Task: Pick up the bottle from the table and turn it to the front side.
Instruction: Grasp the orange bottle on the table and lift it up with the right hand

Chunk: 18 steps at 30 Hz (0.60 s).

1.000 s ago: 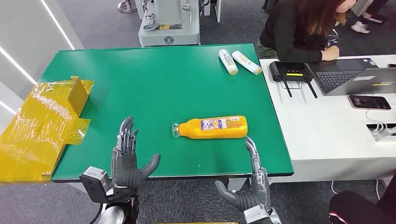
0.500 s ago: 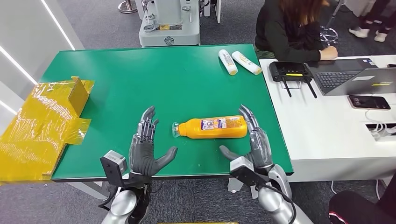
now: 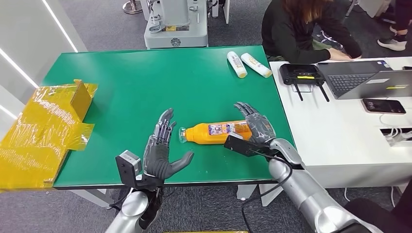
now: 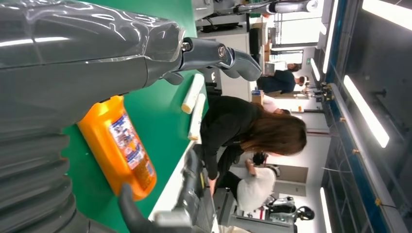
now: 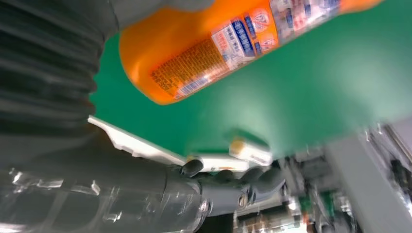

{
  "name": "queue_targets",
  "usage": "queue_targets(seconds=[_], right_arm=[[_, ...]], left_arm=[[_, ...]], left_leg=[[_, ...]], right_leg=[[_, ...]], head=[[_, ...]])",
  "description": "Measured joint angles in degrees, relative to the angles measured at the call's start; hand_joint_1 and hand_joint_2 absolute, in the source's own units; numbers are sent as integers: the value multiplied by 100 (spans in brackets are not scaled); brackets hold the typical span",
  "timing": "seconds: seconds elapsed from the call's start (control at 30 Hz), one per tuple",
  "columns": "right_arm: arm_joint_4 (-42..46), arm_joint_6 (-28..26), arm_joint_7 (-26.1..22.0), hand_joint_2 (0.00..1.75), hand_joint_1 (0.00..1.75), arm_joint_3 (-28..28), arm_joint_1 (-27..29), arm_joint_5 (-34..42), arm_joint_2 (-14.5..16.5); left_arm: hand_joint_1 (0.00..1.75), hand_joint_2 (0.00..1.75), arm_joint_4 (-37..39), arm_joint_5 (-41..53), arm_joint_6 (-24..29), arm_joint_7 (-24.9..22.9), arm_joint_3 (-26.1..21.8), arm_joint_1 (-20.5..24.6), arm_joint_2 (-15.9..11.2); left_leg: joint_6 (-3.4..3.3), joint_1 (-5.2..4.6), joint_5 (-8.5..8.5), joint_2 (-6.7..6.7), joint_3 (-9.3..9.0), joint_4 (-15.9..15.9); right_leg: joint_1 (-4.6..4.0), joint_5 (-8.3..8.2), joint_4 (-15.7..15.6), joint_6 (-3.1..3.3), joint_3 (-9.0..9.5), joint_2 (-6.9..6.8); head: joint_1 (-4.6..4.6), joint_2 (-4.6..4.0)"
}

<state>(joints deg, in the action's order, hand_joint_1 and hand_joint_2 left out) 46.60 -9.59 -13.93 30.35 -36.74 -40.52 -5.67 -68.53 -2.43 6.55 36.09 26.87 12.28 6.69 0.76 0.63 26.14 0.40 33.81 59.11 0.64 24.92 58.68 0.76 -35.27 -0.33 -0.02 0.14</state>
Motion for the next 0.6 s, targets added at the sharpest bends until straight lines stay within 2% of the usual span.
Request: queue_targets(seconds=[0.27, 0.6], right_arm=[[-1430, 788, 199, 175, 0, 412, -909, -355, 272], [-2045, 1188, 150, 175, 0, 806, -1122, -600, 377]], left_arm=[[0, 175, 60, 32, 6, -167, 27, 77, 53], [0, 175, 54, 256, 124, -293, 26, 36, 49]], left_leg=[[4, 0, -3, -4, 1, 0], [4, 0, -3, -4, 2, 0]], right_leg=[[0, -1, 1, 1, 0, -2], [0, -1, 0, 1, 0, -4]], head=[[-1, 0], [-1, 0]])
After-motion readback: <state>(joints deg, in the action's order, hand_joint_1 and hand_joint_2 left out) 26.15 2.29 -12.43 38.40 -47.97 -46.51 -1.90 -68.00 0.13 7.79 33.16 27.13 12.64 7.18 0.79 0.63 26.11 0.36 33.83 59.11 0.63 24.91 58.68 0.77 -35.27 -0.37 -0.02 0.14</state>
